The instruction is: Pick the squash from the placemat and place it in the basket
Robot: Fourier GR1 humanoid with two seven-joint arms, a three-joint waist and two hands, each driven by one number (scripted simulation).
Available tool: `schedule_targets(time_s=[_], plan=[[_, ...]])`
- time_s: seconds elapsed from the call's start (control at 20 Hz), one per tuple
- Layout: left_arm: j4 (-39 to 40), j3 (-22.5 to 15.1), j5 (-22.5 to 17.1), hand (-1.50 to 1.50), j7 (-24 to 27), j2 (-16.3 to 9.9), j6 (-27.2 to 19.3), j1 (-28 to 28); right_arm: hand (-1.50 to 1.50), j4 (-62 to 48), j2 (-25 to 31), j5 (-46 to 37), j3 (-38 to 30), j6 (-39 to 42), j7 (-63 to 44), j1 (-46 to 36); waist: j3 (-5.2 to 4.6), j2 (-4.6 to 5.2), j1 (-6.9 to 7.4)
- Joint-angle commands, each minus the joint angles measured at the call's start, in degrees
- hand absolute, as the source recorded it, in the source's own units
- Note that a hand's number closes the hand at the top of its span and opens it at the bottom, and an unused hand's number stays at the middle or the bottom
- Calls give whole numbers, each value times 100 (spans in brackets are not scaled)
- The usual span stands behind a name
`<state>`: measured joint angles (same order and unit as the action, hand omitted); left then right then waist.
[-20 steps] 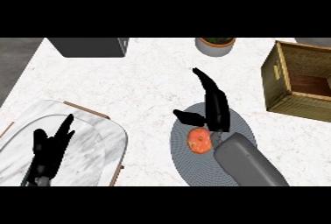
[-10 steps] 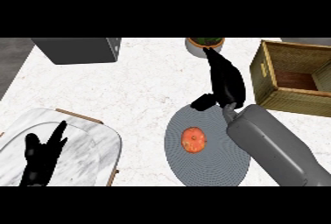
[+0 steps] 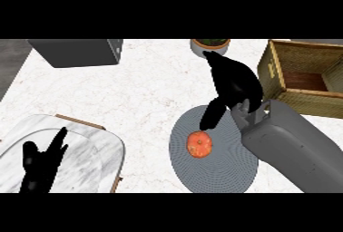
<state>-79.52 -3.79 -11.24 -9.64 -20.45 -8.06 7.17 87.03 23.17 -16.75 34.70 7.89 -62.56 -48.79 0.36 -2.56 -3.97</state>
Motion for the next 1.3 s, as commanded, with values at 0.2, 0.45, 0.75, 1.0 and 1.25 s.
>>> schedule_targets(time_s=[0.2,0.45,0.75,1.0,1.25], plan=[[92,-133,-119,0,-345,141,157,142,-150,1426,458,1067,-262,1093,-1917,-165,-53,117,69],[149,-212,-81,0,-296,168,311,78,-150,1686,309,886,1,524,-2254,-19,-56,178,212],[48,-223,64,0,-483,168,209,-60,-150,1751,229,401,290,84,-2001,555,-45,228,315],[32,-283,126,0,-318,305,236,46,-150,1694,273,-129,389,-118,-1424,1254,-40,241,340],[170,-188,100,0,-283,299,316,-54,-150,1571,174,-174,444,160,-1613,1418,-46,241,335]])
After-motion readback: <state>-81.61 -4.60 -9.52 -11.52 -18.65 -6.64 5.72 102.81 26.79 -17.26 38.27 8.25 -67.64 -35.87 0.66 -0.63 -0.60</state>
